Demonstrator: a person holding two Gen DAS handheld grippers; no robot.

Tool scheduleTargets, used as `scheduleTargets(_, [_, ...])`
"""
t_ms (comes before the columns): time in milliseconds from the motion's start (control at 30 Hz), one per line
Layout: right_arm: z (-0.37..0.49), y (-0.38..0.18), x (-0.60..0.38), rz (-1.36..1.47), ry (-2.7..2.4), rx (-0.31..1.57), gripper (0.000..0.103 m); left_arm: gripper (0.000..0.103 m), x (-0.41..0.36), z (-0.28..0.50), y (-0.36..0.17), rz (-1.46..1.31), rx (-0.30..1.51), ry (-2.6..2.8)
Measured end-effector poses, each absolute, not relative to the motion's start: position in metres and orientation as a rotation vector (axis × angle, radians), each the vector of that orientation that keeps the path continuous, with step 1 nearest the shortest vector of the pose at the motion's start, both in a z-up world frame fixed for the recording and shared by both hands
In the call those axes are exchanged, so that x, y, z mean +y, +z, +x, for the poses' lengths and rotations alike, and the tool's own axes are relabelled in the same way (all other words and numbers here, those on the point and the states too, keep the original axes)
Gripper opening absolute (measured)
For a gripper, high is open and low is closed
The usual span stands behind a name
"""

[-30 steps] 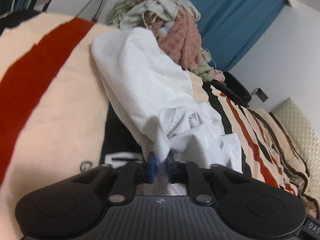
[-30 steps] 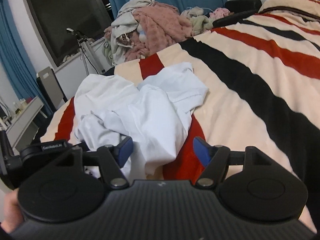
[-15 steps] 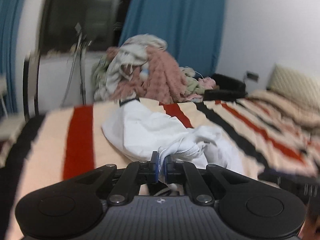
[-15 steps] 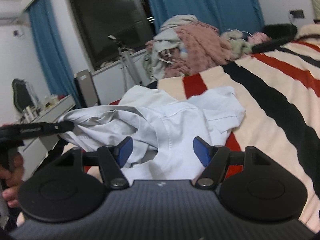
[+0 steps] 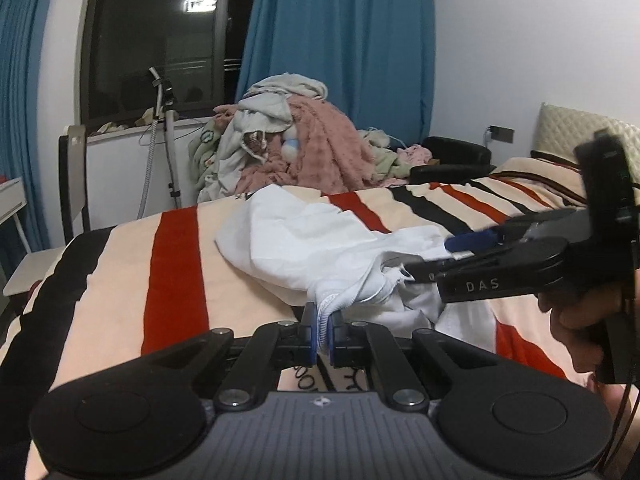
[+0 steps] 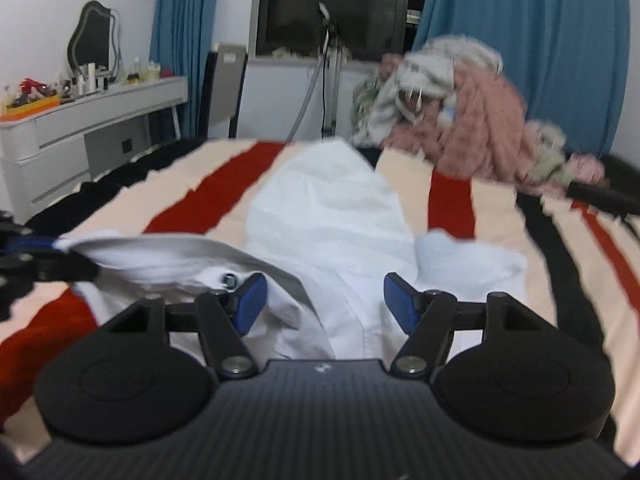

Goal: Fold clothes

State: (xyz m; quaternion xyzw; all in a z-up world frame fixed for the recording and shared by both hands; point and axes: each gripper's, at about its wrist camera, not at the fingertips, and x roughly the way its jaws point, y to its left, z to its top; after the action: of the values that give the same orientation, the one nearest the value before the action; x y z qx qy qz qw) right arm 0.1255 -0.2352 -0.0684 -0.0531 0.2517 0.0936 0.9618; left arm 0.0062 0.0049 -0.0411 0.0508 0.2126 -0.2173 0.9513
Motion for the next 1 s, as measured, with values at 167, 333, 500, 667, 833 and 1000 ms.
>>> scheduleTargets(167, [0.143, -0.095, -0.256, -0.043, 0.082, 0.581, 0.066, 0.005, 0.01, 0.019, -0.046, 0.042, 0.434, -0.433])
scheduleTargets(333, [0.131, -0.098, -0.273, 0.037, -0.107, 0.484, 0.066, 0.005, 0.007, 0.029, -0.051, 0.006, 0.452, -0.435])
scheduleTargets(500, [0.094, -0.075, -0.273, 0.026, -0.235, 0.232, 0.066, 0.005, 0.0, 0.029, -0.053, -0.009, 0.447, -0.455])
scheduleTargets(667, [0.053, -0.057, -0.266, -0.05, -0.277, 0.072, 0.067, 0.006, -0.009, 0.023, -0.055, -0.012, 0.432, -0.483])
scheduleTargets(833, [0.058, -0.071, -0.28, 0.018, -0.3, 0.262, 0.066, 0.01, -0.022, 0.023, -0.066, 0.04, 0.461, -0.477])
scheduleTargets(1000, [0.053, -0.066, -0.285, 0.087, -0.289, 0.229, 0.066, 0.042, -0.036, 0.019, -0.076, 0.098, 0.474, -0.511])
